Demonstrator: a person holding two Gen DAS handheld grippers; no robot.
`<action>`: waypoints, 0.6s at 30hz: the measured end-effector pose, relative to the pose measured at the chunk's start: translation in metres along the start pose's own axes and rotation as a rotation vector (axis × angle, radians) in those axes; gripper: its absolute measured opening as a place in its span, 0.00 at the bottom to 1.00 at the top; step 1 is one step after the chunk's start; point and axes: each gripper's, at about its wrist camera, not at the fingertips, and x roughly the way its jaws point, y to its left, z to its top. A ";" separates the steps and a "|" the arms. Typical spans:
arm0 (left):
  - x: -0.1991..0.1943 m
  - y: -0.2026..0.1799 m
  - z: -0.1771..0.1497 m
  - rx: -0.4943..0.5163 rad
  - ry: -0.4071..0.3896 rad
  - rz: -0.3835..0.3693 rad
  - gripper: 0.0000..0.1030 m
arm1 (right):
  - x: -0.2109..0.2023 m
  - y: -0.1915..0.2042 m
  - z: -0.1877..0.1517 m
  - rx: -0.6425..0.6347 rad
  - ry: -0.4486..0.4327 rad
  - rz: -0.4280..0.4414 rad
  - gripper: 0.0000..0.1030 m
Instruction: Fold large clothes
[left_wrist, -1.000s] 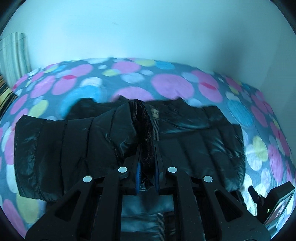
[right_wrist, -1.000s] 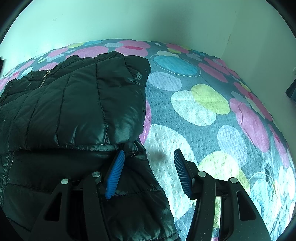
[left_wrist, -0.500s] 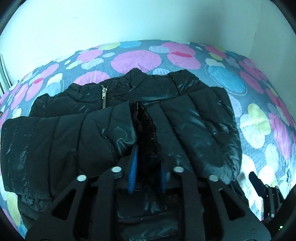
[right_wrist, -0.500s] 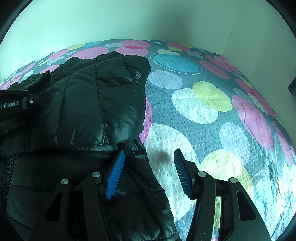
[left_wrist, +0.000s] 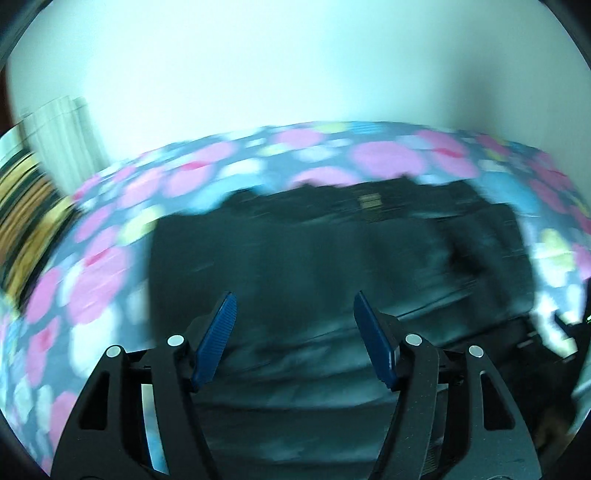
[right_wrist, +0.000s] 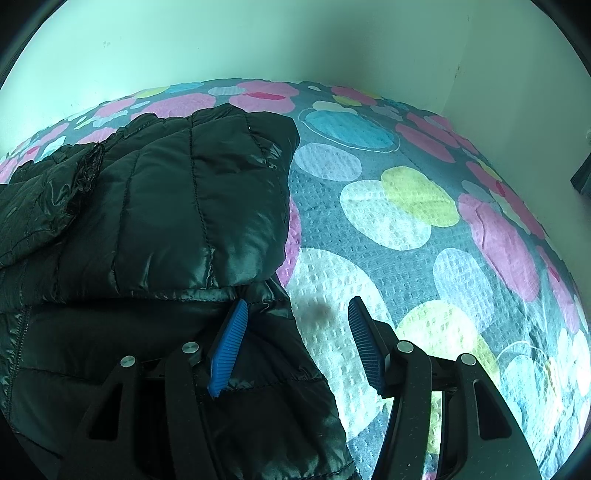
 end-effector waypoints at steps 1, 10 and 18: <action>0.001 0.016 -0.006 -0.017 0.011 0.033 0.64 | -0.001 0.001 0.000 -0.002 -0.001 -0.004 0.55; 0.024 0.123 -0.059 -0.149 0.103 0.229 0.64 | -0.043 -0.005 0.012 0.003 -0.045 -0.002 0.55; 0.043 0.139 -0.056 -0.139 0.102 0.288 0.64 | -0.080 0.051 0.053 -0.076 -0.137 0.156 0.55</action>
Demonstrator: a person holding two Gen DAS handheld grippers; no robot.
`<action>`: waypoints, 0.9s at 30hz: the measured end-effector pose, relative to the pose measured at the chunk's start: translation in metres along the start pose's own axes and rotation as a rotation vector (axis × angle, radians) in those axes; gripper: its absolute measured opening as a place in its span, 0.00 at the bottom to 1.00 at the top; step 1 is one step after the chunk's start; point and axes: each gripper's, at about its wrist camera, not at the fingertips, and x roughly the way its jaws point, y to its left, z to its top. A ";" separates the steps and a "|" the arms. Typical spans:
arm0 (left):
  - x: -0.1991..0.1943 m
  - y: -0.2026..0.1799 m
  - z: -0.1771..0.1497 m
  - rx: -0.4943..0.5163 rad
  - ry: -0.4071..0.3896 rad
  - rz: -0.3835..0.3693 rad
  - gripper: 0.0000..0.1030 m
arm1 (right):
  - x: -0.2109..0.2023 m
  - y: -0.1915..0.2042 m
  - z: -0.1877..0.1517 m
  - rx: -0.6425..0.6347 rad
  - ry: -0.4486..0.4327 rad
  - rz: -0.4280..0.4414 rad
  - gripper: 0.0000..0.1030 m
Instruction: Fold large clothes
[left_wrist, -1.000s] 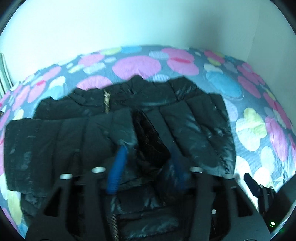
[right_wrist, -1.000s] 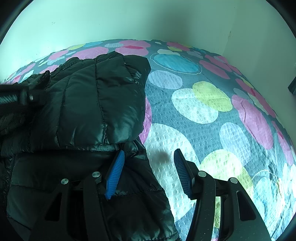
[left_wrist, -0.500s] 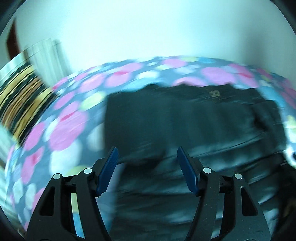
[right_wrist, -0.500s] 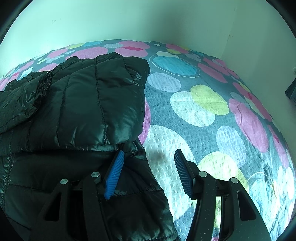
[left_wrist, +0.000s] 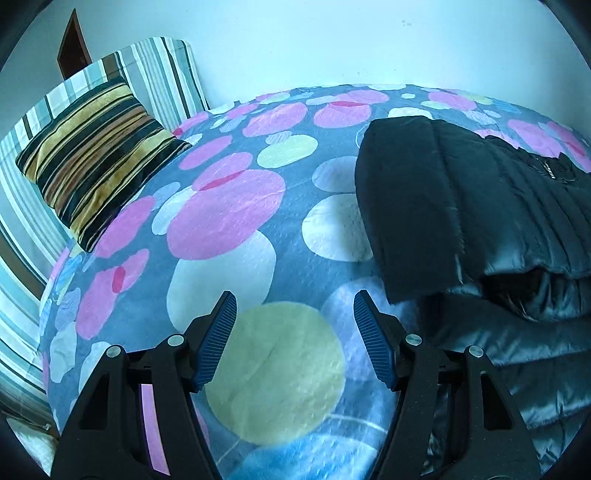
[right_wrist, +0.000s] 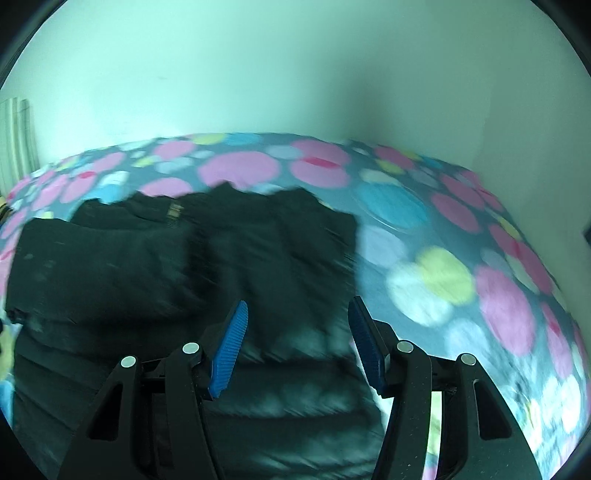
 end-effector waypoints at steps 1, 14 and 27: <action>0.003 0.001 0.001 -0.007 0.008 -0.007 0.64 | 0.004 0.008 0.007 -0.001 -0.001 0.025 0.55; 0.016 -0.008 0.003 0.007 0.025 -0.051 0.64 | 0.082 0.061 0.026 -0.022 0.175 0.154 0.24; 0.028 -0.023 0.022 0.028 0.018 -0.031 0.64 | 0.030 -0.001 0.037 -0.037 -0.004 -0.053 0.03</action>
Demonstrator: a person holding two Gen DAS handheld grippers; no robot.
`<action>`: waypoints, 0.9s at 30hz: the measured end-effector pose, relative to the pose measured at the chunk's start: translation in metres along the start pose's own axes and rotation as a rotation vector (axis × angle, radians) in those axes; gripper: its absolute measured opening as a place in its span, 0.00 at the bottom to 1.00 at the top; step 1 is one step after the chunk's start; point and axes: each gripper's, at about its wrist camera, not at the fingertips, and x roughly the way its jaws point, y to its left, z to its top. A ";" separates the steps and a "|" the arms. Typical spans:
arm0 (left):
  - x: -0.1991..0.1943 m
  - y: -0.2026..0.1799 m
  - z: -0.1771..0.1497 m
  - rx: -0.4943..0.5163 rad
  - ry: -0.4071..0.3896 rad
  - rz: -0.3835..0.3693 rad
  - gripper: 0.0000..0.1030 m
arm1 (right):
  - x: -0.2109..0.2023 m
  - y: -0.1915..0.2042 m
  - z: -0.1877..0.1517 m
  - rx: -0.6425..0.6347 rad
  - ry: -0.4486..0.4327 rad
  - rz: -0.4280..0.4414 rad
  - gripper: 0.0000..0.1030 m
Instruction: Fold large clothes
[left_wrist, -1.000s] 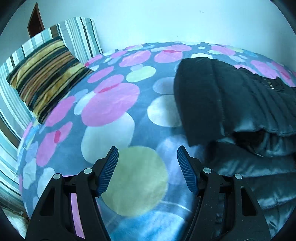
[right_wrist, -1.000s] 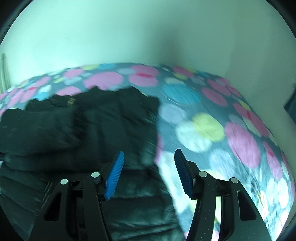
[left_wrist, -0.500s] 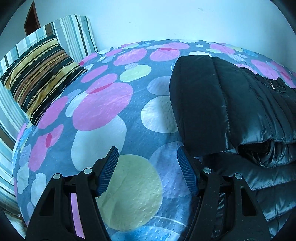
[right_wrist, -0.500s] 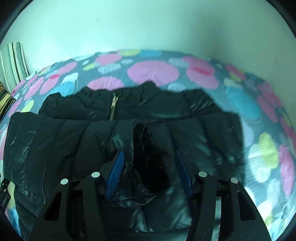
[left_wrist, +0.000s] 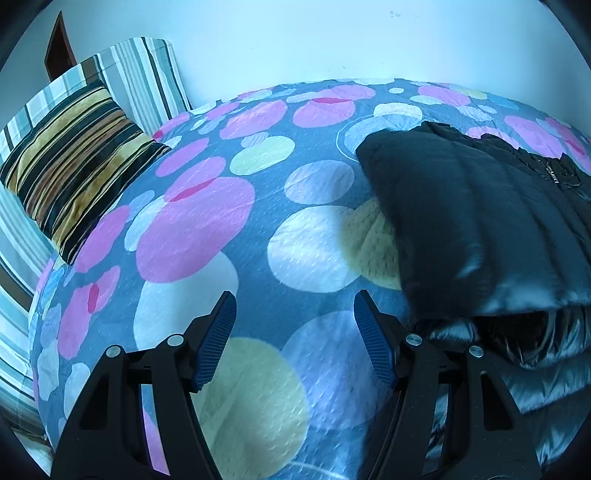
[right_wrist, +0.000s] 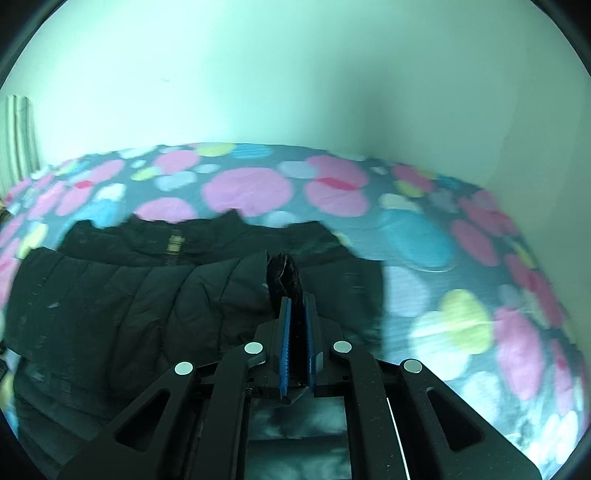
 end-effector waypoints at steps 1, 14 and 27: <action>0.002 -0.002 0.002 0.000 0.004 0.001 0.64 | 0.004 -0.004 -0.002 -0.009 0.011 -0.026 0.02; 0.015 -0.008 0.008 0.020 0.022 0.015 0.64 | 0.030 -0.035 -0.028 0.098 0.105 0.032 0.02; 0.020 -0.009 0.006 0.023 0.034 0.020 0.64 | 0.050 -0.005 -0.010 0.132 0.180 0.208 0.54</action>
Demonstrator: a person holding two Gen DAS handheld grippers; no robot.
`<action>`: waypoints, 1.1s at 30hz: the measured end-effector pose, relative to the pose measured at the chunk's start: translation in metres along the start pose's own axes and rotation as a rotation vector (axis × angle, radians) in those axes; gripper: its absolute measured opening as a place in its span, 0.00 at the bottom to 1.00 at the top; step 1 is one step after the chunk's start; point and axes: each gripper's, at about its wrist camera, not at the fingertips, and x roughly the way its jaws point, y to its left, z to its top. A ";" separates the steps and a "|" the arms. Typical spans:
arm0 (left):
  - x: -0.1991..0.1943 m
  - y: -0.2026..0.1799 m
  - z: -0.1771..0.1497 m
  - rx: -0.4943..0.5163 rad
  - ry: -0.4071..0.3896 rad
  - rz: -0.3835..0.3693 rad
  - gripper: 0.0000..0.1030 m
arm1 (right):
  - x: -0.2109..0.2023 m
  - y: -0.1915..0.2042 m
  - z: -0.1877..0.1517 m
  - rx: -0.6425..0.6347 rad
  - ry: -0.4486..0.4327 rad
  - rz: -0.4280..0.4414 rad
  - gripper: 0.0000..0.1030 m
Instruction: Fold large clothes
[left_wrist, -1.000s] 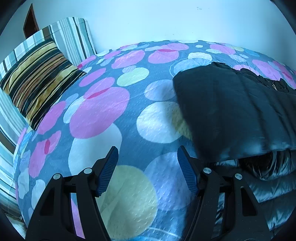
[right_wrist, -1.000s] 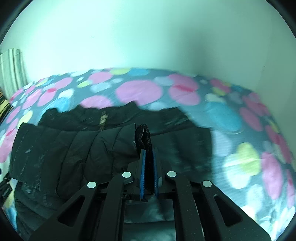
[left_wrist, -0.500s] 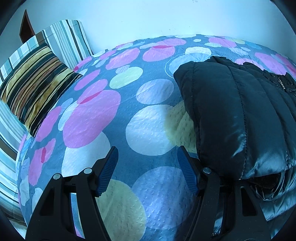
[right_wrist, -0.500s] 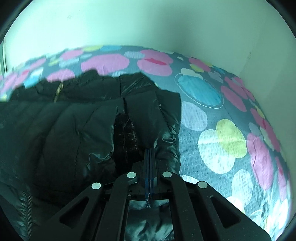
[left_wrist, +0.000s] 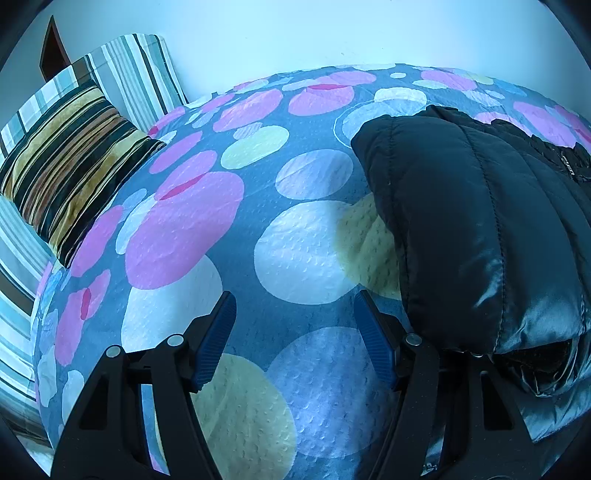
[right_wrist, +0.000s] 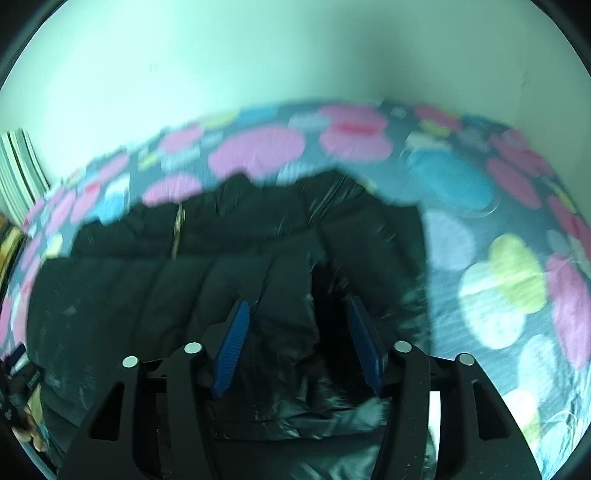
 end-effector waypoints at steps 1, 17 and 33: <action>0.000 0.000 0.000 0.000 0.000 0.000 0.64 | 0.005 0.002 -0.002 -0.005 0.005 -0.011 0.49; 0.014 -0.006 0.012 0.011 0.007 0.017 0.64 | 0.002 -0.019 -0.014 -0.112 -0.033 -0.190 0.07; -0.017 0.014 0.033 -0.077 -0.061 -0.090 0.64 | 0.023 -0.014 -0.025 -0.133 -0.012 -0.208 0.07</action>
